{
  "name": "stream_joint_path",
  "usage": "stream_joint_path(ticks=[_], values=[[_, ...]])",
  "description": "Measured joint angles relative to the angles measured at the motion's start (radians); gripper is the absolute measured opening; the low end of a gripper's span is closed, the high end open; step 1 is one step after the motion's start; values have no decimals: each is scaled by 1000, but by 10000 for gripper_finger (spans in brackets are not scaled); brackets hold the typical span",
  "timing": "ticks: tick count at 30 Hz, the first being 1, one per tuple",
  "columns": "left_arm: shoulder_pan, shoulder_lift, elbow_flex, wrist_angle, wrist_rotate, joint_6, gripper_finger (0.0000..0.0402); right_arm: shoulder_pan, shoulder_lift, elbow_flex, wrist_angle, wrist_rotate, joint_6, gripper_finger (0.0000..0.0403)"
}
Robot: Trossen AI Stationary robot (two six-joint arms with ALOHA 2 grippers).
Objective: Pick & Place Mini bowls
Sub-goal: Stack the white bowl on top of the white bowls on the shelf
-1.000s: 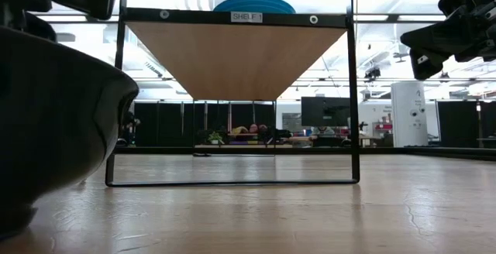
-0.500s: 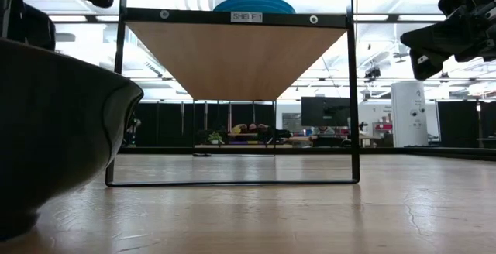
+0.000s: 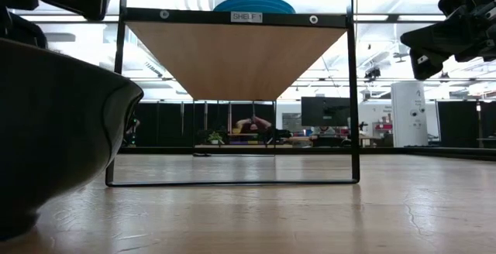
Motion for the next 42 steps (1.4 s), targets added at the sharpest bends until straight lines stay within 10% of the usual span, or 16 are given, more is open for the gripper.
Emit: stream_joint_path(ticks=[16, 42], values=[[3, 22, -19, 62, 31, -60, 11, 0, 0, 0, 0, 0, 0, 8], [120, -498, -6, 43, -95, -292, 1, 0, 0, 0, 0, 0, 0, 8]])
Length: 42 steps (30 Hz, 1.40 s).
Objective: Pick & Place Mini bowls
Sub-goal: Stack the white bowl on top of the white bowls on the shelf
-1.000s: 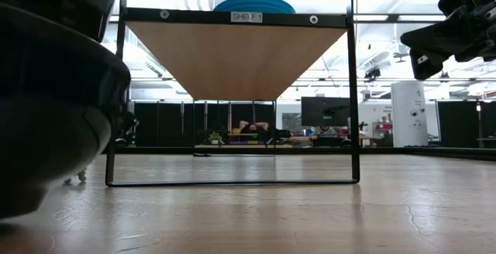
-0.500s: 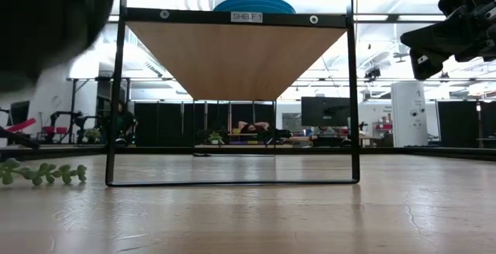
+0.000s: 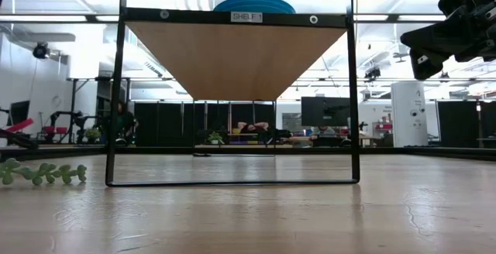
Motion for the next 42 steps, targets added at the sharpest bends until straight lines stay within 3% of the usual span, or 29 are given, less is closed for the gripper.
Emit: stream_joint_path(ticks=[8, 13, 20, 26, 33, 42], values=[[248, -163, 0, 0, 39, 153, 1, 0, 0, 0, 0, 0, 0, 8], [486, -198, 1, 0, 220, 261, 0, 0, 0, 0, 0, 0, 0, 8], [787, -171, 14, 1, 422, 304, 0, 0, 0, 0, 0, 0, 0, 8], [994, -83, 64, 2, 438, 295, 0, 0, 0, 0, 0, 0, 0, 8], [1045, 103, 221, -18, 459, 301, 0, 0, 0, 0, 0, 0, 0, 8], [1046, 310, 546, -455, 470, 429, 0, 0, 0, 0, 0, 0, 0, 8]])
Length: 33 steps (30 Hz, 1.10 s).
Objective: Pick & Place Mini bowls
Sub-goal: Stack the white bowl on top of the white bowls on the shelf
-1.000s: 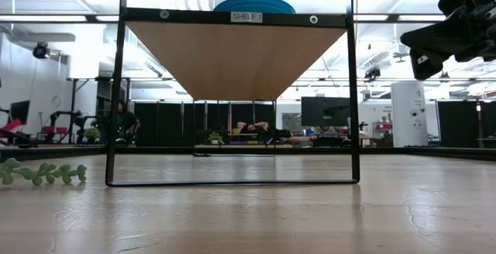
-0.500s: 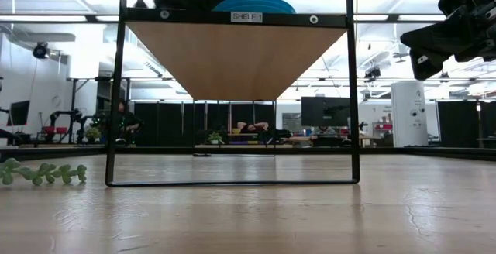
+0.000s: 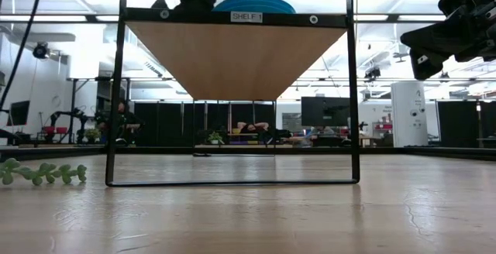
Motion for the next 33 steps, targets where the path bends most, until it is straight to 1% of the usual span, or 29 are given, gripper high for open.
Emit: stream_joint_path(ticks=[3, 7, 11, 14, 16, 20, 30, 33], values=[[-1, 27, 48, -67, -31, 20, 0, 0, 0, 0, 0, 0, 0, 8], [-4, 39, 52, -159, -39, 19, 0, 0, 0, 0, 0, 0, 0, 8], [-9, 39, 53, -148, -57, 3, 0, 0, 0, 0, 0, 0, 0, 8], [-20, 39, 53, -184, -93, 6, 0, 0, 0, 0, 0, 0, 0, 8], [-22, 48, 52, -192, -122, 4, 0, 0, 0, 0, 0, 0, 0, 8], [-26, 76, 52, -188, -136, 7, 0, 0, 0, 0, 0, 0, 0, 8], [-36, 120, 50, -191, -125, 32, 1, 0, 0, 0, 0, 0, 0, 8], [-38, 128, 50, -196, -124, 37, 10, 0, 0, 0, 0, 0, 0, 8]])
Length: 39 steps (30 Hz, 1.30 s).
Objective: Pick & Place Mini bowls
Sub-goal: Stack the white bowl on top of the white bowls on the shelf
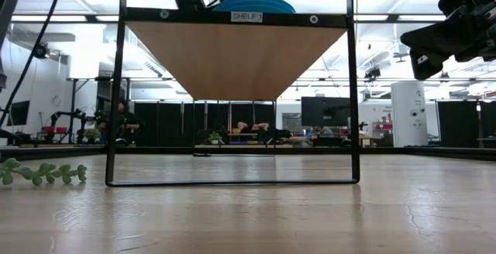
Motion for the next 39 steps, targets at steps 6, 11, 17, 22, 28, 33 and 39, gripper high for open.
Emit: stream_joint_path(ticks=[6, 11, 17, 22, 28, 33, 39], values=[[-3, 4, 0, -1, 1, 14, 52, 0, 0, 0, 0, 0, 0, 8], [-11, -1, 0, -1, 3, 17, 87, 0, 0, 0, 0, 0, 0, 8], [-12, -13, 0, -1, 2, 61, 122, 0, 0, 0, 0, 0, 0, 8], [-13, -18, 0, -6, 3, 71, 144, 0, 0, 0, 0, 0, 0, 8], [-16, -21, 2, -16, -10, 84, 148, 0, 0, 0, 0, 0, 0, 8], [-33, -22, 2, 17, -14, 86, 147, 0, 0, 0, 0, 0, 0, 8], [-37, -26, 6, 24, -23, 108, 147, 0, 0, 0, 0, 0, 0, 8]])
